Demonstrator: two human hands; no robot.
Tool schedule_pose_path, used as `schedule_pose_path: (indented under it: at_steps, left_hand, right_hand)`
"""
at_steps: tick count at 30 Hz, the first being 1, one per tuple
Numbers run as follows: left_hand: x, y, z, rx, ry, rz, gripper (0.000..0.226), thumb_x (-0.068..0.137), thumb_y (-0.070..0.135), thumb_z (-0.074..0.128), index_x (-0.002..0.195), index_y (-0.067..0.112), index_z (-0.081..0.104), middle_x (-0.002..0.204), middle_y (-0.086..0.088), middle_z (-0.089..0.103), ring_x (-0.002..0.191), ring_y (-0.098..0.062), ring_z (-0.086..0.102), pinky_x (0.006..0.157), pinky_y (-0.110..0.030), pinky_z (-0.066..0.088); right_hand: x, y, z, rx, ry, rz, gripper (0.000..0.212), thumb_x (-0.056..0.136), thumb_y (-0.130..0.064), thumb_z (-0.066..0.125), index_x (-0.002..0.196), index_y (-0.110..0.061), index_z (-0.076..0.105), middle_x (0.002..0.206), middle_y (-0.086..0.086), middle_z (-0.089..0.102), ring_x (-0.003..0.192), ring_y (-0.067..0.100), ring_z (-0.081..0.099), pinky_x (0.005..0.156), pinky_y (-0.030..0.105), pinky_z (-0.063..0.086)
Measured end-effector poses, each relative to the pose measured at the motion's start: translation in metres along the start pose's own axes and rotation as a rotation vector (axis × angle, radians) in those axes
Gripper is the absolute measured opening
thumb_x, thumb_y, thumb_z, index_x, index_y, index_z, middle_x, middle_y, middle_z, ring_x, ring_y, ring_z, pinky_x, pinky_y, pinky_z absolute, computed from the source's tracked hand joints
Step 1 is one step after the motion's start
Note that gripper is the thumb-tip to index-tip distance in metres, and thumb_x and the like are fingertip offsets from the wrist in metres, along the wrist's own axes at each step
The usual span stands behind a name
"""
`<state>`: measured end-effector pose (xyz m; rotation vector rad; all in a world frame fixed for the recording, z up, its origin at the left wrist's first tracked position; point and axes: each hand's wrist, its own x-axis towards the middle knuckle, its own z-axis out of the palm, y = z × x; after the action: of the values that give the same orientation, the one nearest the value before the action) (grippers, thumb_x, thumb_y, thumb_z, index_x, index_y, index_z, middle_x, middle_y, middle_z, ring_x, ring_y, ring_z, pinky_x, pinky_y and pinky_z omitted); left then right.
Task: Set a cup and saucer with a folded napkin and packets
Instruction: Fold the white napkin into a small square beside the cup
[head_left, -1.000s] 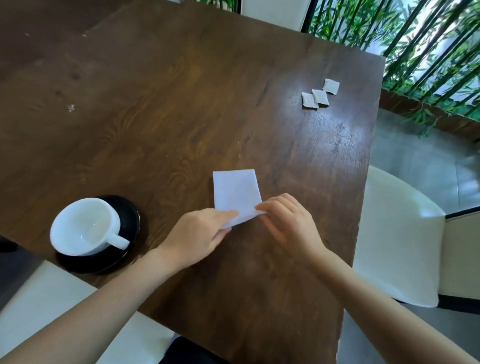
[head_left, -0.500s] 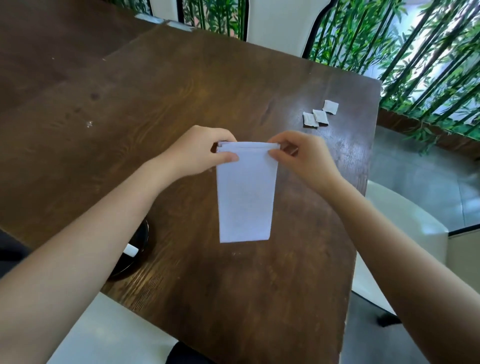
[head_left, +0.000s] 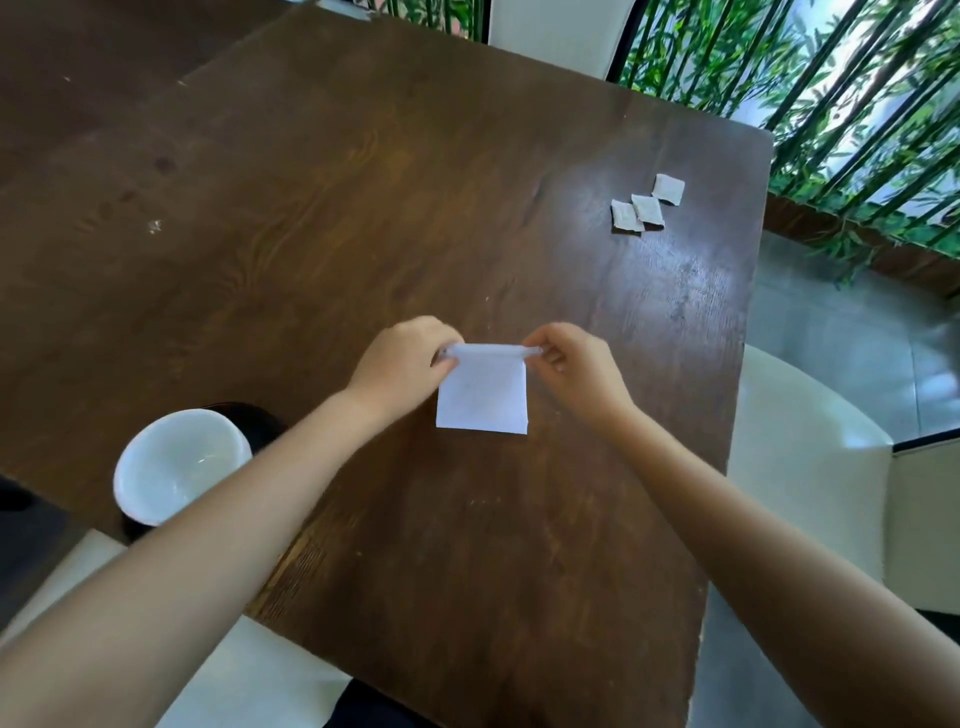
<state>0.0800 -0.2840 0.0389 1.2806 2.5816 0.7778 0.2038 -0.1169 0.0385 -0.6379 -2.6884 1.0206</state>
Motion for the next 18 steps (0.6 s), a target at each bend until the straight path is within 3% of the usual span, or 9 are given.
schedule_pose_path:
  at_steps: [6,12,18]
  left_hand:
    - [-0.053,-0.011,0.043,0.105,0.037,0.112,0.018,0.077,0.002,0.068,0.095,0.005,0.07,0.099,-0.01,0.07,0.085,-0.029,0.068,0.066,-0.035,0.057]
    - [-0.067,-0.015,0.065,0.229,0.106,0.129,0.023,0.072,0.009,0.076,0.094,0.004,0.071,0.1,-0.012,0.071,0.085,-0.028,0.069,0.058,-0.034,0.058]
    - [-0.083,-0.02,0.08,0.325,0.089,0.113,0.04,0.081,0.016,0.068,0.118,0.002,0.062,0.126,-0.013,0.062,0.11,-0.027,0.062,0.089,-0.04,0.053]
  right_hand:
    - [-0.043,0.031,0.036,-0.212,-0.09,-0.141,0.013,0.088,-0.012,0.054,0.096,-0.013,0.064,0.102,0.0,0.065,0.096,0.02,0.057,0.077,0.031,0.047]
    - [-0.054,0.044,0.053,-0.262,-0.013,-0.24,0.009,0.086,-0.012,0.06,0.092,-0.01,0.066,0.102,0.002,0.069,0.097,0.025,0.06,0.08,0.038,0.053]
    - [-0.073,0.053,0.06,-0.456,0.015,-0.323,0.031,0.083,-0.015,0.067,0.113,-0.009,0.066,0.119,0.005,0.068,0.111,0.026,0.063,0.097,0.041,0.049]
